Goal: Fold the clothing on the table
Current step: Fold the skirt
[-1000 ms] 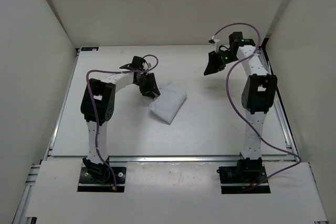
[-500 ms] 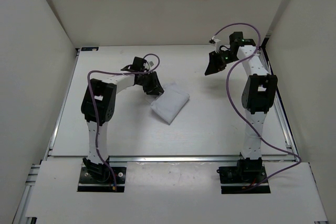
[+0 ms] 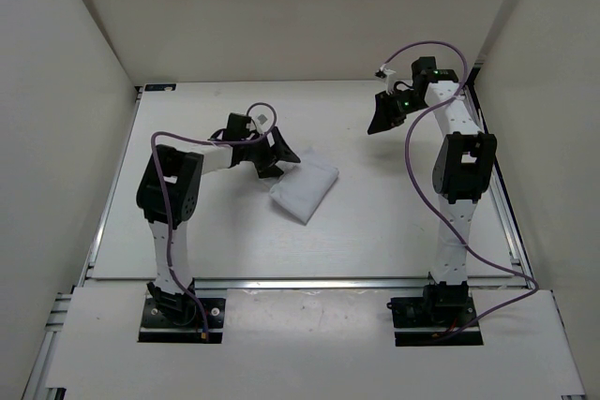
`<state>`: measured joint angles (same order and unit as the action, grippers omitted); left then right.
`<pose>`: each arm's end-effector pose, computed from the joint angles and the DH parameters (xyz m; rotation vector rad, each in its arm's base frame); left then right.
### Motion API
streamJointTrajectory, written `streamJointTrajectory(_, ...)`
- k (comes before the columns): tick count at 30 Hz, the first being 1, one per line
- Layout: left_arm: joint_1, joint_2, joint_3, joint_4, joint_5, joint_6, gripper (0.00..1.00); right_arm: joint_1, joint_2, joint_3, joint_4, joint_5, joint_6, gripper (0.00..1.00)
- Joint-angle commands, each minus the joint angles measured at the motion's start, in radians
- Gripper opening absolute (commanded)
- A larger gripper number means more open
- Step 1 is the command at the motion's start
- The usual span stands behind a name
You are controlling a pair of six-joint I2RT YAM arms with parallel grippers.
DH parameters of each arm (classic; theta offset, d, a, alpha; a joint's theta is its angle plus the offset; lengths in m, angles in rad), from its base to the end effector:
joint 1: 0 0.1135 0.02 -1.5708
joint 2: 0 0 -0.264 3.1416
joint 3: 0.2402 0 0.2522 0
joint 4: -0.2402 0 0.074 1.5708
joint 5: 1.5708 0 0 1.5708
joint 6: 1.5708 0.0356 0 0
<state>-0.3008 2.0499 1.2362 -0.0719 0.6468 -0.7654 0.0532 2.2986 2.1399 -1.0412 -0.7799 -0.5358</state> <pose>0.3932 -0.1444 0.1316 -0.2968 2.6081 -1.2248 0.4810 0.0507 0.2386 -0.8988 2.3073 0.8746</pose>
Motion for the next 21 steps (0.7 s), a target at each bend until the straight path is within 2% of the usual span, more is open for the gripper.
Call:
streamJointTrajectory(1,-0.003,-0.063,-0.030,0.095,0.040,0.008,0.94,-0.007,-0.036,0.015,-0.010,-0.001,-0.030,0.35)
streamJointTrajectory(2,-0.001,-0.063,-0.029,0.104,0.042,0.012,0.98,-0.010,-0.033,0.014,-0.010,0.001,-0.029,0.34)
streamJointTrajectory(7,0.003,-0.063,-0.047,0.119,0.065,0.037,0.90,-0.007,-0.034,0.011,-0.020,0.013,-0.026,0.34)
streamJointTrajectory(10,0.002,-0.063,-0.052,0.118,0.070,0.046,0.89,-0.003,-0.036,0.008,-0.014,0.010,-0.026,0.35)
streamJointTrajectory(11,0.005,-0.054,-0.043,0.109,0.073,0.057,0.81,-0.003,-0.031,0.005,-0.004,0.014,-0.030,0.34)
streamJointTrajectory(12,0.005,-0.054,-0.043,0.109,0.073,0.063,0.81,-0.003,-0.034,0.006,-0.003,0.018,-0.027,0.34)
streamJointTrajectory(14,0.003,-0.054,-0.037,0.106,0.071,0.067,0.62,0.001,-0.028,0.008,-0.003,0.025,-0.024,0.34)
streamJointTrajectory(16,0.003,-0.053,-0.038,0.116,0.065,0.063,0.38,0.002,-0.031,0.006,-0.002,0.022,-0.026,0.33)
streamJointTrajectory(17,-0.006,-0.057,-0.034,0.118,0.065,0.066,0.31,0.005,-0.030,0.006,0.000,0.024,-0.024,0.34)
streamJointTrajectory(19,-0.007,-0.051,-0.027,0.115,0.062,0.075,0.32,0.005,-0.027,0.009,0.000,0.024,-0.023,0.34)
streamJointTrajectory(21,-0.006,-0.046,-0.006,0.101,0.062,0.075,0.25,0.010,-0.027,0.011,-0.002,0.028,-0.021,0.33)
